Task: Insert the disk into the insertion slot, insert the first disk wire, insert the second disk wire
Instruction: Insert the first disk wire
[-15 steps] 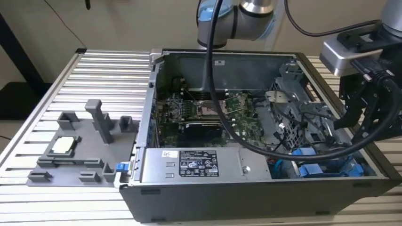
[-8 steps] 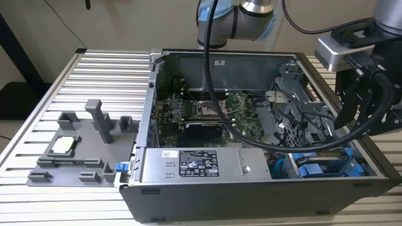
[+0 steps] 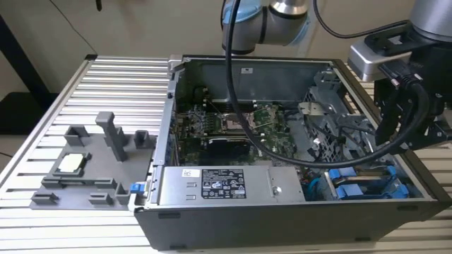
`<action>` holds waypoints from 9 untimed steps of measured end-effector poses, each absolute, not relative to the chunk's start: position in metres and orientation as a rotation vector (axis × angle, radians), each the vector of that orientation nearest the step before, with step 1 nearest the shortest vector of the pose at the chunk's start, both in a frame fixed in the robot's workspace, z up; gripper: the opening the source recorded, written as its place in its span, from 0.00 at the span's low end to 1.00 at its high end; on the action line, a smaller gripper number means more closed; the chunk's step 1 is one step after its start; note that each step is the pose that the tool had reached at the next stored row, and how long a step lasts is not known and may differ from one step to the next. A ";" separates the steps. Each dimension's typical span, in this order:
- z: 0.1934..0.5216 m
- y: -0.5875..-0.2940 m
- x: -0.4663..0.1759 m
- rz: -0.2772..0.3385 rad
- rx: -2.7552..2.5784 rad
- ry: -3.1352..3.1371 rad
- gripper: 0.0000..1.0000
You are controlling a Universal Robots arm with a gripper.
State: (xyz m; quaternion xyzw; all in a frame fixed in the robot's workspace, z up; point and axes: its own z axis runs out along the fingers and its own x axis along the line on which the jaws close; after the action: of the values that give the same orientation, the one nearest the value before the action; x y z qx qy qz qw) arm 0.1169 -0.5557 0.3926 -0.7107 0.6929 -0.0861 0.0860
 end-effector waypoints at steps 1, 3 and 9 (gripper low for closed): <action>0.393 -0.554 0.117 -0.257 -2.119 2.064 0.41; 0.393 -0.551 0.116 -0.257 -2.121 2.061 0.41; 0.389 -0.546 0.113 -0.281 -2.115 2.037 0.41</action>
State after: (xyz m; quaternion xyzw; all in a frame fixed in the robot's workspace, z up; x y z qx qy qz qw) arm 0.1129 -0.5462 0.3890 -0.7138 0.6873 -0.0949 0.0957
